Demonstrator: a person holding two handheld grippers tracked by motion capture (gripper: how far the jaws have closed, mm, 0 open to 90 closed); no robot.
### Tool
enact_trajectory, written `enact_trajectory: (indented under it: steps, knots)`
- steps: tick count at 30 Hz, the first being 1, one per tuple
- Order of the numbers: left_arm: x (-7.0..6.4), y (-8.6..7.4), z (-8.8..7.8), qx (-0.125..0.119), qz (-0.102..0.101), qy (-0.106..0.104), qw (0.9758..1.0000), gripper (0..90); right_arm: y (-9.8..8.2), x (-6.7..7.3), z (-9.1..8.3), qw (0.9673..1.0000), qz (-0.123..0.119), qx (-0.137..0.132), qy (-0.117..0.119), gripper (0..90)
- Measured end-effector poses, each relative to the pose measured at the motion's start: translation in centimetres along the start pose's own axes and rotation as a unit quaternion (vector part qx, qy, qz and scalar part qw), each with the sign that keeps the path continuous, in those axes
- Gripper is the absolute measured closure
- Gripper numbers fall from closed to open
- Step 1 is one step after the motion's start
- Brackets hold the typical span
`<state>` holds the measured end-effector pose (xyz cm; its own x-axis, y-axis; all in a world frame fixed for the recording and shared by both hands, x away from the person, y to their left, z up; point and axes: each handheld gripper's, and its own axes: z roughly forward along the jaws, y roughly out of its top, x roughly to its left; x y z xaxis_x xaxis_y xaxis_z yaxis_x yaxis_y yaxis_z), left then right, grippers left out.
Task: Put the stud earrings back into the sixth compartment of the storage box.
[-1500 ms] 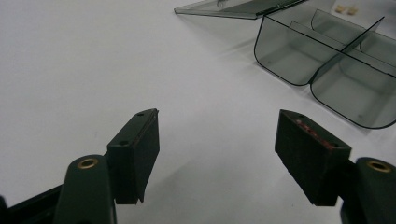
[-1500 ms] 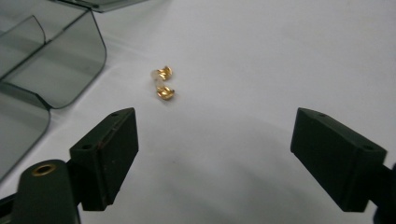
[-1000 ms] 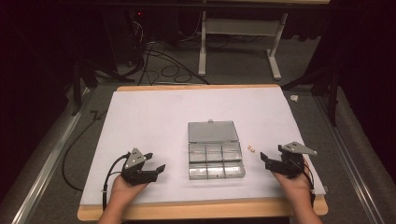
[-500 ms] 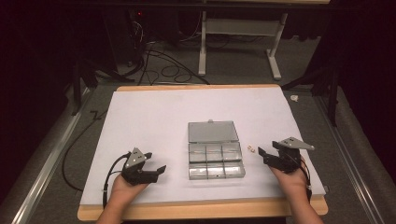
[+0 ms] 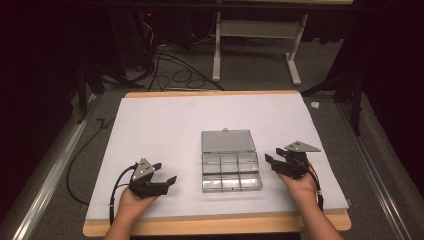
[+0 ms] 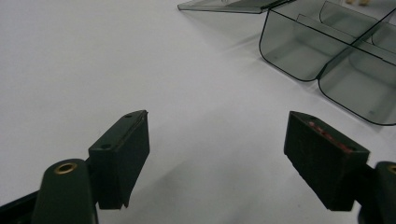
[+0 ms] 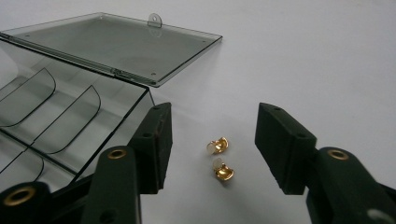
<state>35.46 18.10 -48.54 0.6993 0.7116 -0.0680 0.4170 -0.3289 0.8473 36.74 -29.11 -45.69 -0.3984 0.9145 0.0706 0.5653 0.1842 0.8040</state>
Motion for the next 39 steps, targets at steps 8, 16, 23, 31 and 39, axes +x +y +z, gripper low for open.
enact_trajectory:
  steps: [8, 16, 23, 31, 39]
  knots:
    - [0.0, 0.0, 0.0, -0.001, -0.001, -0.002, 1.0, 23.7, -0.1, -0.5, 0.1, 0.9999, 0.0, 0.012, 0.006, 63.9]
    - [0.0, 0.0, -0.1, -0.003, 0.001, -0.004, 1.0, 24.3, -0.2, -0.5, 0.3, 0.9996, 0.003, 0.025, 0.01, 69.0]
    - [0.0, 0.0, -0.1, -0.003, 0.0, -0.002, 1.0, 25.0, -0.3, -0.5, 0.2, 0.9993, -0.007, 0.037, -0.006, 69.3]
    - [0.1, 0.0, 0.0, 0.0, -0.001, -0.006, 1.0, 25.3, -0.5, -0.7, -0.3, 0.9978, -0.006, 0.065, -0.008, 69.3]
    - [0.0, 0.0, 0.0, 0.001, 0.003, -0.006, 1.0, 25.8, -0.6, -1.0, -0.7, 0.9966, 0.004, 0.082, 0.0, 65.7]
